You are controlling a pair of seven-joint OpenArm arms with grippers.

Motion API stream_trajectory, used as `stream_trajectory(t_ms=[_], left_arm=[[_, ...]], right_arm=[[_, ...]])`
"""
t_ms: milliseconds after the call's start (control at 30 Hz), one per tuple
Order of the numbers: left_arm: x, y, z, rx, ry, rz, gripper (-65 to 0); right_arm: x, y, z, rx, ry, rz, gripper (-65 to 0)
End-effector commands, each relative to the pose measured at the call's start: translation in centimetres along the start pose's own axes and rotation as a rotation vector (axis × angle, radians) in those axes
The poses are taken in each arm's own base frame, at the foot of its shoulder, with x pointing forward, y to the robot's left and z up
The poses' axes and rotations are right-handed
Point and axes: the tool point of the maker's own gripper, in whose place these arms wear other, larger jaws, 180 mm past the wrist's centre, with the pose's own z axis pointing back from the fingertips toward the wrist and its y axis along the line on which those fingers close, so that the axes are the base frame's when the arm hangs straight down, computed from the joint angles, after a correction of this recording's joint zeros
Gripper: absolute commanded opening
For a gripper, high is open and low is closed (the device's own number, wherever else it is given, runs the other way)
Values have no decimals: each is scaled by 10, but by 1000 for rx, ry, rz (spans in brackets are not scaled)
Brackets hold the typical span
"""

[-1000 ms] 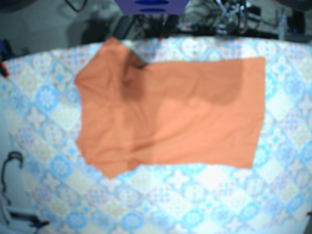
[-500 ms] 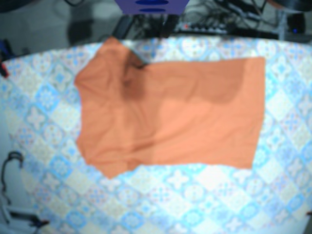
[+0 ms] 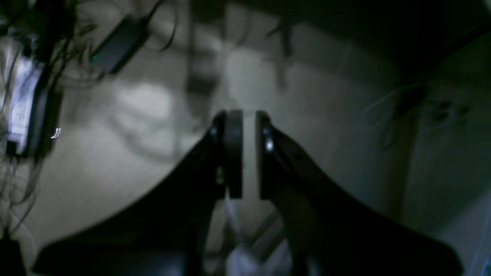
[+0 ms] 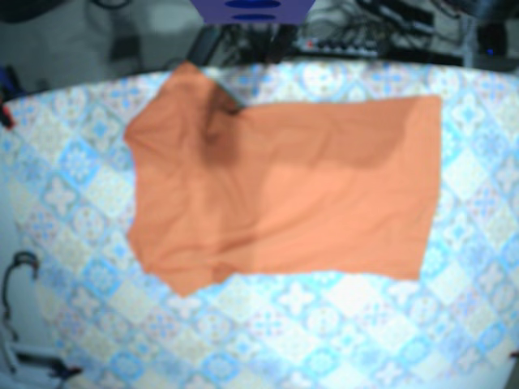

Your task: Fold the T-shirt properly

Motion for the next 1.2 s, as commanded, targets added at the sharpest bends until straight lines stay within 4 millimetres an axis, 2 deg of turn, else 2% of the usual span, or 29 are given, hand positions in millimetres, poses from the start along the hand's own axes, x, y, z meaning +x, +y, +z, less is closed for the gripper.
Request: stream_trajectory(t_ms=[0,200,333,400,533,667,733,833,967,1067,1167], left_arm=[[5,7,8,15,-14,-36,-643],[52,56,21,178,-102,-81,-643],[74,86,25,260,-114,-96,-643],[88,100,29,299,-131,-96,-643],[118,114,37,343,-166,-97,-643],[154,122,45,345,-197,-99,-643],[171,131,41,344,-209,-102,-643],[186,151,32,365,-187,-142,-643],[204,177,25,417,-165,-244,-643],[219,194,25,460,-170,-297,-643],[225,197,21,475,-146,-341,-643]], right_arm=[[4,-16,10,-25,-14,25,-590],[46,-59,-4,-107,-79,97,-590],[71,-88,-11,-172,-109,135,-590],[90,-107,-18,-201,-136,165,-590],[114,-125,-31,-188,-134,153,-590],[150,-149,-42,-220,-116,181,-590],[177,-156,-53,-238,-105,206,-590],[205,-164,-66,-286,-46,203,-592],[234,-169,-80,-340,20,170,-593],[245,-173,-87,-367,44,143,-593],[245,-179,-91,-390,78,116,-591]])
